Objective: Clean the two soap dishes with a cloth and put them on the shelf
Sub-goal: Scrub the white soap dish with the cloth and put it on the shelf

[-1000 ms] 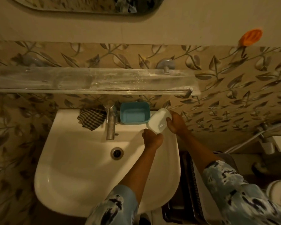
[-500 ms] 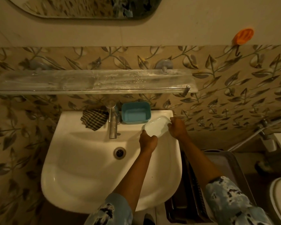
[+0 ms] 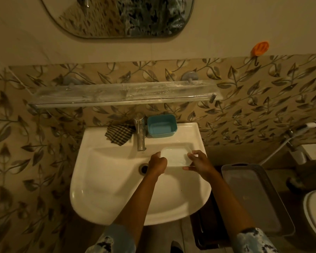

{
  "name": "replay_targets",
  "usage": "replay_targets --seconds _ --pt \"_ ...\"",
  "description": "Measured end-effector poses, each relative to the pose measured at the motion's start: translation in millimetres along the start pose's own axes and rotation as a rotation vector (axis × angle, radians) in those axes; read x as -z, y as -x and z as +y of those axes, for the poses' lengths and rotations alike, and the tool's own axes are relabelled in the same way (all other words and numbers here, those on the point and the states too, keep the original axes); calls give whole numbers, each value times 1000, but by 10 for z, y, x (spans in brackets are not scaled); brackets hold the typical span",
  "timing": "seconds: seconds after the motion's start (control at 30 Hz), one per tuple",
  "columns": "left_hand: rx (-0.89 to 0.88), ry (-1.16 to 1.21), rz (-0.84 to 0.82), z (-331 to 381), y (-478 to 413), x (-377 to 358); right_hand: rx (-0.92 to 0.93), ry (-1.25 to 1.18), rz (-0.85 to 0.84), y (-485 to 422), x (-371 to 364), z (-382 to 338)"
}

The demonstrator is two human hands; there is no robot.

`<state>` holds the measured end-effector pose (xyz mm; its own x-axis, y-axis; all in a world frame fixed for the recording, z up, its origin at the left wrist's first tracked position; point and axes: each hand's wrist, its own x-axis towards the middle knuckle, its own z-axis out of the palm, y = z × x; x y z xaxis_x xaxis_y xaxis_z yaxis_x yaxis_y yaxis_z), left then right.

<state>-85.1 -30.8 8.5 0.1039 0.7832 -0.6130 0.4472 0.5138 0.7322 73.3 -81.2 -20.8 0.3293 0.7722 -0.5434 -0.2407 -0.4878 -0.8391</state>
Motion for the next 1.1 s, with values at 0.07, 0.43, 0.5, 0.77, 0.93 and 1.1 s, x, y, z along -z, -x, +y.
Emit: replay_targets --seconds 0.07,0.43,0.5,0.77,0.93,1.1 --pt "9 20 -46 -38 19 79 2 -44 -38 64 -15 48" --pt "107 40 -86 -662 179 652 195 -60 28 193 -176 207" --pt "128 26 -67 -798 182 754 228 -33 47 208 -221 218" --pt "125 -1 -13 -994 186 908 408 158 167 259 -403 257" --pt "107 6 -13 -978 214 892 619 229 188 306 -448 191" --pt "100 8 -21 -958 263 889 712 300 202 339 -442 50"
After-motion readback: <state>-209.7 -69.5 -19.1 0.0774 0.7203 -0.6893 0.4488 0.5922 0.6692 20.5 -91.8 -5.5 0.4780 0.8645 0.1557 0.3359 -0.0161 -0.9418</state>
